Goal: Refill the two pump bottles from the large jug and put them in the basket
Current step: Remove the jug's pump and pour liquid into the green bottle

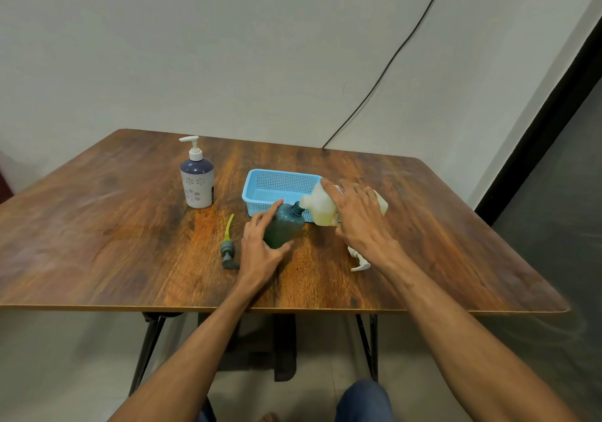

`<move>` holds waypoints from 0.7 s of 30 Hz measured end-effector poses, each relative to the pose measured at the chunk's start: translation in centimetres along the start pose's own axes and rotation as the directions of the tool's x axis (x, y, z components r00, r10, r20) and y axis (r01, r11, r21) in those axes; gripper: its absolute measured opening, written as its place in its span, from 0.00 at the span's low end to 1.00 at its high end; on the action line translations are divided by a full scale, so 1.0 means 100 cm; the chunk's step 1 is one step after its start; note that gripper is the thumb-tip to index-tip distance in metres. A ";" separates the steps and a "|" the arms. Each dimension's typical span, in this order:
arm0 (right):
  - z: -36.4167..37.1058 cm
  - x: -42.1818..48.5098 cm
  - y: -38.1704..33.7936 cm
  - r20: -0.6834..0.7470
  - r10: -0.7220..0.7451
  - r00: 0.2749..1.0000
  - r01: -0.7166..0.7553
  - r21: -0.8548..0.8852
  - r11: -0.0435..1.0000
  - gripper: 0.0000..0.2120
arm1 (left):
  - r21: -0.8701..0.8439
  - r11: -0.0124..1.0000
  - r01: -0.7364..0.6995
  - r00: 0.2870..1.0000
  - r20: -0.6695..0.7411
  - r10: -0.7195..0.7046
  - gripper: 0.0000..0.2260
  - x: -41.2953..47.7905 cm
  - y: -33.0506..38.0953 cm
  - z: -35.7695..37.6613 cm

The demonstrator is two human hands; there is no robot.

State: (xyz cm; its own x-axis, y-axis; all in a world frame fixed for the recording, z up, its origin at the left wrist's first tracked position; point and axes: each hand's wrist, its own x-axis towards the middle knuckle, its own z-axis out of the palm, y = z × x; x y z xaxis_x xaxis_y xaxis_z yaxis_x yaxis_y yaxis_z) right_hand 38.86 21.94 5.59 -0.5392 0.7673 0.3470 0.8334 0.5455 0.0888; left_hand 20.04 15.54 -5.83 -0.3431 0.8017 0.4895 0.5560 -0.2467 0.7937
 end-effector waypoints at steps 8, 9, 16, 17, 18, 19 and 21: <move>0.000 0.001 0.001 0.001 -0.008 1.000 0.008 -0.008 1.000 0.45 | 0.012 1.000 -0.001 1.000 0.003 0.001 0.39 0.000 0.002 -0.001; 0.000 0.001 0.001 -0.001 -0.009 1.000 0.009 -0.006 1.000 0.45 | 0.013 1.000 -0.003 1.000 0.002 0.003 0.39 0.000 0.002 -0.001; 0.001 0.002 0.001 -0.005 -0.013 1.000 0.013 -0.010 1.000 0.45 | -0.007 1.000 -0.003 1.000 0.003 0.003 0.39 -0.001 0.002 -0.001; 0.001 0.002 0.001 -0.002 -0.012 1.000 0.012 -0.009 1.000 0.45 | -0.008 1.000 -0.001 1.000 0.002 0.001 0.39 -0.001 0.002 -0.001; 0.001 0.002 0.001 0.000 -0.012 1.000 0.012 -0.009 1.000 0.45 | -0.009 1.000 0.000 1.000 0.001 0.000 0.39 -0.001 0.002 -0.001; 0.001 0.002 0.001 0.001 -0.013 1.000 0.013 -0.010 1.000 0.45 | -0.011 1.000 0.000 1.000 0.001 0.000 0.39 -0.001 0.002 -0.001; 0.002 0.003 0.000 0.000 -0.015 1.000 0.015 -0.011 1.000 0.45 | -0.017 1.000 -0.002 1.000 0.007 0.002 0.39 0.000 0.001 -0.002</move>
State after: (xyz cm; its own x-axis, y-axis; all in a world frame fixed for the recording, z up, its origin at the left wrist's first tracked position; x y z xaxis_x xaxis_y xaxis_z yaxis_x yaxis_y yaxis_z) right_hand 38.72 22.21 5.54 -0.5517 0.7590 0.3458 0.8265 0.5532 0.1044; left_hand 19.97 15.39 -5.72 -0.3369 0.8047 0.4888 0.5438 -0.2575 0.7988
